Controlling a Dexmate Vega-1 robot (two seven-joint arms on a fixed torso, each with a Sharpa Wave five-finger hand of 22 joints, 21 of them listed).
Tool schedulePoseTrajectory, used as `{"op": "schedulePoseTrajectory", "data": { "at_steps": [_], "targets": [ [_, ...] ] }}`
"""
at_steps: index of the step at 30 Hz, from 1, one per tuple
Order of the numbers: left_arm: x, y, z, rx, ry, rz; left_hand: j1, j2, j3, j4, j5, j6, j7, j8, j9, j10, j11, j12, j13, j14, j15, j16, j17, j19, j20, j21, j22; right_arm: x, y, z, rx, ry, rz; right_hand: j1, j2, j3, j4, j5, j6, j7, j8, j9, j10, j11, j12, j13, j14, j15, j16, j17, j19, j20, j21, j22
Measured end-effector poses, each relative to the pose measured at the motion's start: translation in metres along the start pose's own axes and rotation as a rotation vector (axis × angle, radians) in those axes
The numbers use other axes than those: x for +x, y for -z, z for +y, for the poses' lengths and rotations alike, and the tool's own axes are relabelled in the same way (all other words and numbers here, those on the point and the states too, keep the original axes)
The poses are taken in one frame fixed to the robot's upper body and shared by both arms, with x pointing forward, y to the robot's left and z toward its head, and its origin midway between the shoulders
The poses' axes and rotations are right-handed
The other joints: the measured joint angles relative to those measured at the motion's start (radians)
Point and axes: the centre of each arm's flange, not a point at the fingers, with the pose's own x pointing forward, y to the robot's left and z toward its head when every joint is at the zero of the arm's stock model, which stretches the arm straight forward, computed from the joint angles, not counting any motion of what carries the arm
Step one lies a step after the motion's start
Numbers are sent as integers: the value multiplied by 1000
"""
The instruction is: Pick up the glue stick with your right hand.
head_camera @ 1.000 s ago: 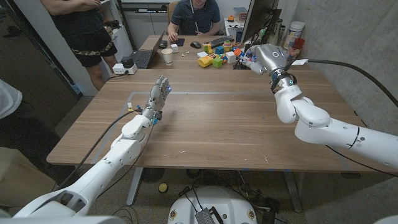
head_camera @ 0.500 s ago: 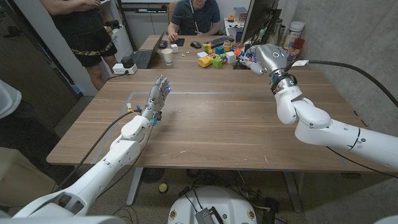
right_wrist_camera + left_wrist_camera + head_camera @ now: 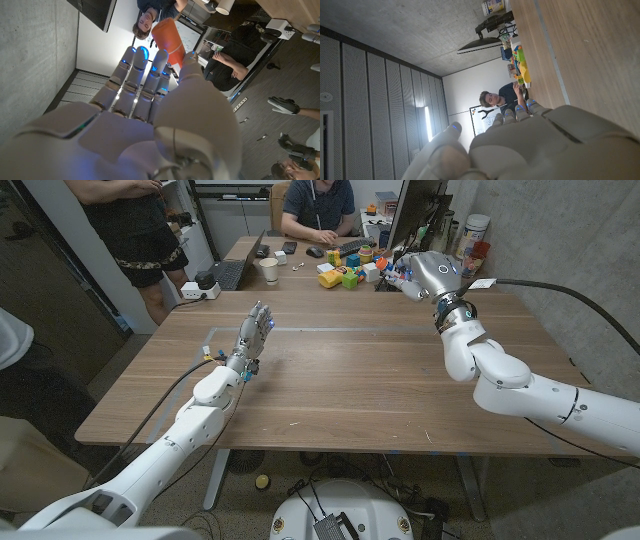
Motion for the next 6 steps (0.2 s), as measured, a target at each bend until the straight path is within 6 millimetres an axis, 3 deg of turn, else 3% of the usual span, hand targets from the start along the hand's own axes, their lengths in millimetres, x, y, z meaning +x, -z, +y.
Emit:
{"op": "schedulePoseTrajectory", "data": {
  "at_steps": [6],
  "targets": [
    [0, 0, 1, -1, 2, 0, 0, 0, -4, -4, 0, 0, 0, 0, 0, 3, 2, 0, 0, 0, 0, 0, 0, 0, 0, 0, 0, 0, -1, -1, -3, 11, 3, 0, 0, 0, 0, 4, 0, 0, 0, 0, -3, -1, 4, -5, 12, -1, 5, 6, -5, 2, 4, 0]
  ]
}}
